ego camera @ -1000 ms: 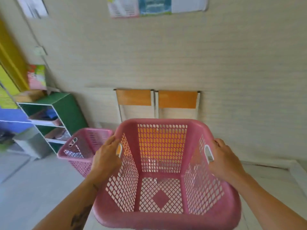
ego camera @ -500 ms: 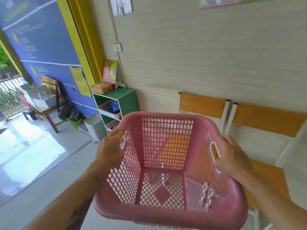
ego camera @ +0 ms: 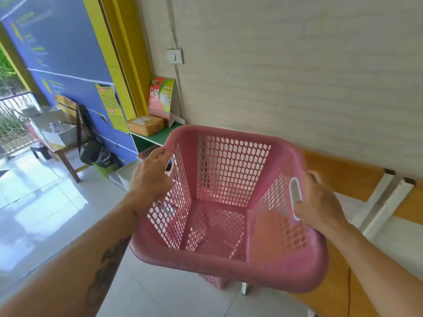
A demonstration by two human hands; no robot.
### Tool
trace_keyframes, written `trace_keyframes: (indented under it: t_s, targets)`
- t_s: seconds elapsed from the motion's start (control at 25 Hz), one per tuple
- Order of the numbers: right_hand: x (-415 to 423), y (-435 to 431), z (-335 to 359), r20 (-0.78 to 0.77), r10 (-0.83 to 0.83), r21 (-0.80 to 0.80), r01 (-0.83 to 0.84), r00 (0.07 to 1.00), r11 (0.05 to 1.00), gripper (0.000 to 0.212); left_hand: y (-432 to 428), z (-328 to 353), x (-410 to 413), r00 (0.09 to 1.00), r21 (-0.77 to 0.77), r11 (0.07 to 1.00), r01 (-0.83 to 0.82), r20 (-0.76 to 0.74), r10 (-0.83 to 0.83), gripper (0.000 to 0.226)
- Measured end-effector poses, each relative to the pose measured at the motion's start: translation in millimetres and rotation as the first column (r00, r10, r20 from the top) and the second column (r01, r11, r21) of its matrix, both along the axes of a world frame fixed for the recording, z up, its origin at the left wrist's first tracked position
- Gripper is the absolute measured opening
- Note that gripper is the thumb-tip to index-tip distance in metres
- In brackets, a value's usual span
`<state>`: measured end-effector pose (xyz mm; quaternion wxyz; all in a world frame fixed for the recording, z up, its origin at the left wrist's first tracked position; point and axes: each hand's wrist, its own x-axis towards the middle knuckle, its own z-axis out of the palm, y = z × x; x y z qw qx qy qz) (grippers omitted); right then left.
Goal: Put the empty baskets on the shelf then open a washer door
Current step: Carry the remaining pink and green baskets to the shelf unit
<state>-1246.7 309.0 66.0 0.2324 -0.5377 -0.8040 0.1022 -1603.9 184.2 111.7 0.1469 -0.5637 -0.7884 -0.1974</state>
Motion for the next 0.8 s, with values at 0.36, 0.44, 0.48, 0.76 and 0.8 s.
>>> trace_keyframes:
  t_s: [0.36, 0.44, 0.48, 0.76, 0.8]
  targets:
    - [-143.9, 52.9, -53.8, 0.01, -0.234, -0.007, 0.234, 0.972, 0.972, 0.038, 136.1, -63.5, -164.9, 0.961, -0.074, 0.964, 0.255, 0.131, -0.244, 0.065]
    - [-164.2, 59.4, -66.8, 0.032, -0.287, -0.036, 0.288, 0.957, 0.957, 0.044, 161.9, -83.5, -185.4, 0.944, -0.104, 0.948, 0.302, 0.169, -0.282, 0.069]
    - [-172.1, 62.2, -74.5, 0.044, -0.301, -0.062, 0.304, 0.952, 0.951, 0.05, 172.7, -94.5, -193.5, 0.938, -0.121, 0.94, 0.32, 0.177, -0.296, 0.071]
    - [-209.3, 102.4, -169.1, 0.158, -0.317, -0.244, 0.348, 0.935, 0.905, 0.1, 227.8, -190.0, -223.5, 0.941, -0.204, 0.93, 0.306, 0.214, -0.263, 0.078]
    - [-214.8, 109.5, -182.4, 0.19, -0.313, -0.276, 0.357, 0.93, 0.892, 0.101, 236.0, -208.6, -228.7, 0.94, -0.222, 0.924, 0.312, 0.211, -0.267, 0.077]
